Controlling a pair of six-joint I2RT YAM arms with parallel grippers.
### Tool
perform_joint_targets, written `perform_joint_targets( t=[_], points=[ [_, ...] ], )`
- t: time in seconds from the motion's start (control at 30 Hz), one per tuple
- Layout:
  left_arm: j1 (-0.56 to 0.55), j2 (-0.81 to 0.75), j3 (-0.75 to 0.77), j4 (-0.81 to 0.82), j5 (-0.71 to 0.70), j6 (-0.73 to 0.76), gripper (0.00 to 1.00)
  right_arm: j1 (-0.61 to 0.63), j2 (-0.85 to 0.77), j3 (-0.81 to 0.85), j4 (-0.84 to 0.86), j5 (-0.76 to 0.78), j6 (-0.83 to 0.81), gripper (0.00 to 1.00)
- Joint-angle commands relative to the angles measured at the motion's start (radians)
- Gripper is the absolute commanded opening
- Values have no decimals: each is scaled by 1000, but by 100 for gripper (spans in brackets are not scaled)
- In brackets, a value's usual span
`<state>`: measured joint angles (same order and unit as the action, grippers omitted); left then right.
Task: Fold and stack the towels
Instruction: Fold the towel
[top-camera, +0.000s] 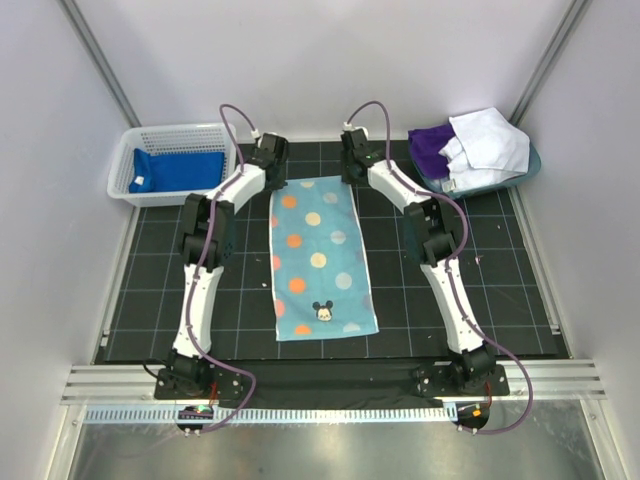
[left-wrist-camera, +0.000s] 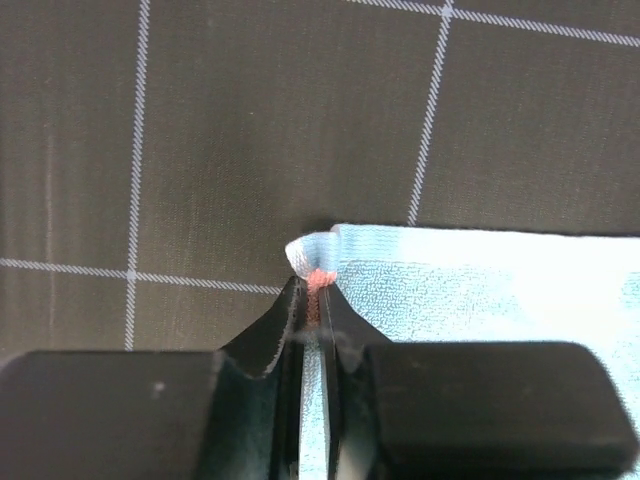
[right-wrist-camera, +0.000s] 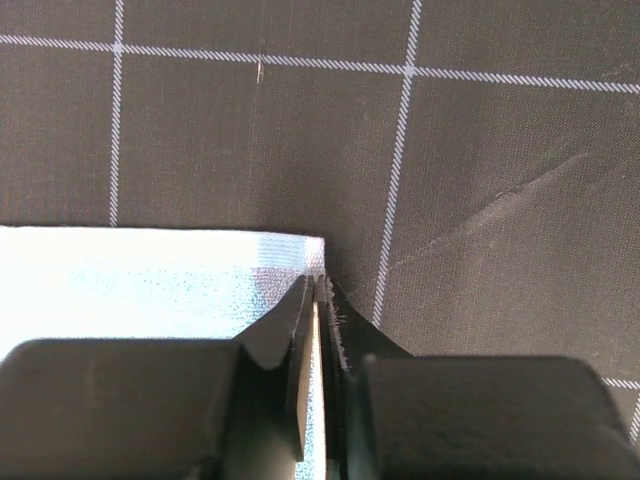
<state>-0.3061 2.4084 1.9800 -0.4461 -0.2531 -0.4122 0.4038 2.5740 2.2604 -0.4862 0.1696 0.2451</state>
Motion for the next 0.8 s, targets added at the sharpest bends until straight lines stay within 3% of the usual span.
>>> perform_joint_targets(
  t=[0.0,0.43,0.77],
  points=[
    [5,-3,-12,26,43,-4,11,1,-44,-22,-15,36,-18,9],
    [-2,-189,-116,141,80,22,2,-2,-221,-71,50,94,-46,1],
    [-19,-356,-243,188,83,32,0,0,-440,-293,133,70,-14,1]
  ],
)
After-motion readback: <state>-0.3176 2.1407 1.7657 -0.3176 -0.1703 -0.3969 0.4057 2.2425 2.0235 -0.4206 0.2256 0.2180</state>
